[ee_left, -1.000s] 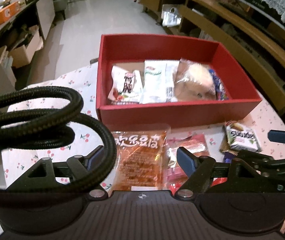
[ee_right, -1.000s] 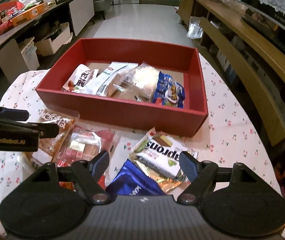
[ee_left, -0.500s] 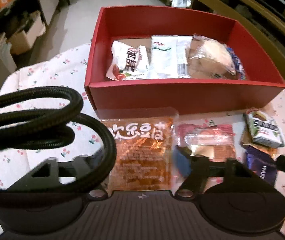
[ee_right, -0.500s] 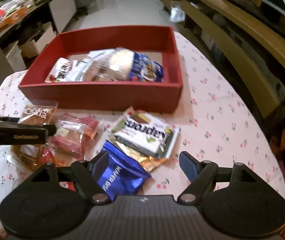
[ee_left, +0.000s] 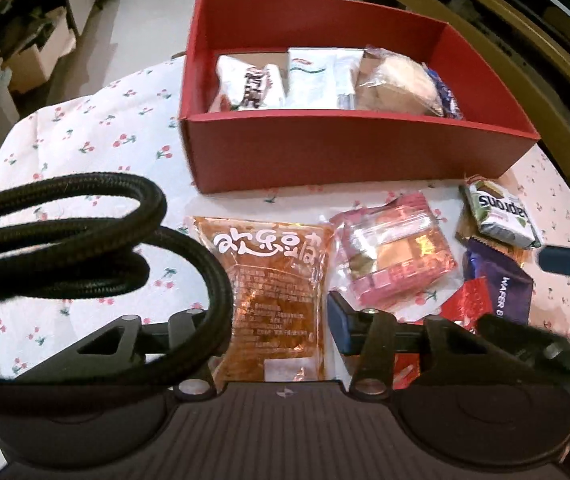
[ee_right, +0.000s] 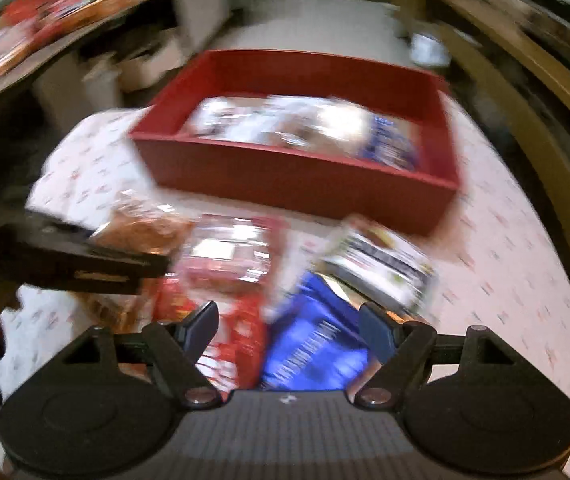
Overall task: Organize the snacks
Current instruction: 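Grasp the candy bag with the right tool while the left tool grasps the orange bag, then carry the candy bag with the right tool while the left tool carries the orange bag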
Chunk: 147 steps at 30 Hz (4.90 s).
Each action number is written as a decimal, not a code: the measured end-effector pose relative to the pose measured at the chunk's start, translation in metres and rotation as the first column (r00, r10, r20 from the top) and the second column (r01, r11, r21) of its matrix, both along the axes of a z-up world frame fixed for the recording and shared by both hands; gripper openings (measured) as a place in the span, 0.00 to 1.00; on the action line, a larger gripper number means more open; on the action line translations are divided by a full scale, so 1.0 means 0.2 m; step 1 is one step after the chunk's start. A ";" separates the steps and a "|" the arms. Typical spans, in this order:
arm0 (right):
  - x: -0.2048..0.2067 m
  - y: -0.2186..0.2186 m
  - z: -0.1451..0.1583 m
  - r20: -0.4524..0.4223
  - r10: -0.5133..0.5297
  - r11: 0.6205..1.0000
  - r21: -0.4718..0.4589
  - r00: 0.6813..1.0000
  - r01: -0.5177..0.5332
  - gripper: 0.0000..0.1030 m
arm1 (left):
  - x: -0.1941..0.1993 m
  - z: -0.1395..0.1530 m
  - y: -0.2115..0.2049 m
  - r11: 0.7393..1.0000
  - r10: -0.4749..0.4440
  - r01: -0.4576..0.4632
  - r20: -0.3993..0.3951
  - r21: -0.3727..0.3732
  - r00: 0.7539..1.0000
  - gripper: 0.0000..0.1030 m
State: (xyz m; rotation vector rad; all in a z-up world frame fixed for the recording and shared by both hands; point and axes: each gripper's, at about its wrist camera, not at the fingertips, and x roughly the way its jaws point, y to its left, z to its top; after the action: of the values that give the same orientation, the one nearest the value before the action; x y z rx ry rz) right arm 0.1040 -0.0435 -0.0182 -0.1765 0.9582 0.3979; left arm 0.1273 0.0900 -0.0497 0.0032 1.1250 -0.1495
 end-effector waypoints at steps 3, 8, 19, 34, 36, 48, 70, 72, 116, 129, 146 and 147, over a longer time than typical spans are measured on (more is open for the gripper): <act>0.01 0.13 -0.01 0.047 0.177 0.984 -0.045 0.983 -0.174 1.00 | 0.01 0.00 0.04 1.000 0.026 -0.026 -0.010 -0.017 1.000 0.61; 0.03 0.26 -0.10 -0.064 0.412 0.906 -0.076 0.909 -0.416 1.00 | 0.02 0.01 0.07 0.999 0.031 -0.032 -0.020 -0.037 0.999 0.67; -0.16 0.26 -0.19 -0.145 0.409 0.898 -0.109 0.901 -0.426 0.99 | 0.03 0.01 0.08 1.000 0.023 -0.023 -0.011 -0.016 1.000 0.85; 0.03 0.22 -0.18 -0.173 0.264 0.964 0.005 0.949 -0.267 1.00 | 0.06 -0.01 0.09 1.000 0.022 -0.023 -0.030 -0.020 0.999 0.90; 0.05 0.21 -0.19 -0.160 0.244 0.969 -0.009 0.957 -0.248 1.00 | 0.07 -0.03 0.08 1.000 0.021 -0.021 -0.039 -0.003 0.999 0.90; 0.08 0.26 -0.27 -0.159 0.197 0.976 -0.057 0.967 -0.208 0.95 | 0.03 -0.03 0.07 0.999 -0.005 0.006 -0.040 0.036 0.999 0.91; -0.08 0.10 -0.05 -0.010 0.125 0.987 -0.097 0.992 -0.125 0.93 | 0.00 -0.03 -0.06 0.988 -0.049 0.046 0.015 0.147 0.999 0.90; -0.08 0.10 -0.05 0.000 0.125 0.987 -0.106 0.992 -0.124 0.93 | 0.00 -0.06 -0.07 0.975 -0.059 0.049 0.038 0.218 0.998 1.00; -0.07 0.03 0.09 0.155 0.091 0.986 -0.151 0.984 -0.067 0.93 | -0.13 0.19 0.00 0.986 0.008 0.008 0.099 -0.166 0.995 0.38; 0.03 0.01 0.16 0.201 0.049 0.992 -0.123 0.978 -0.024 0.93 | -0.04 0.30 -0.04 0.975 0.015 0.021 0.160 -0.219 0.987 0.38; 0.16 -0.01 0.25 0.252 -0.004 0.996 -0.089 0.968 0.027 0.93 | 0.10 0.42 -0.13 0.963 0.010 0.053 0.233 -0.263 0.973 0.39; 0.16 -0.01 0.25 0.252 -0.003 0.996 -0.090 0.968 0.027 0.93 | 0.10 0.42 -0.13 0.962 0.010 0.054 0.234 -0.266 0.972 0.39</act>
State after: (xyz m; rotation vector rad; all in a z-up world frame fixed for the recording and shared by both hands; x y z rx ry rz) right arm 0.1364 -0.0460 0.0325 -0.2972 0.7272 0.3084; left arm 0.1474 0.0638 0.0340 -0.2063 0.8622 -0.3149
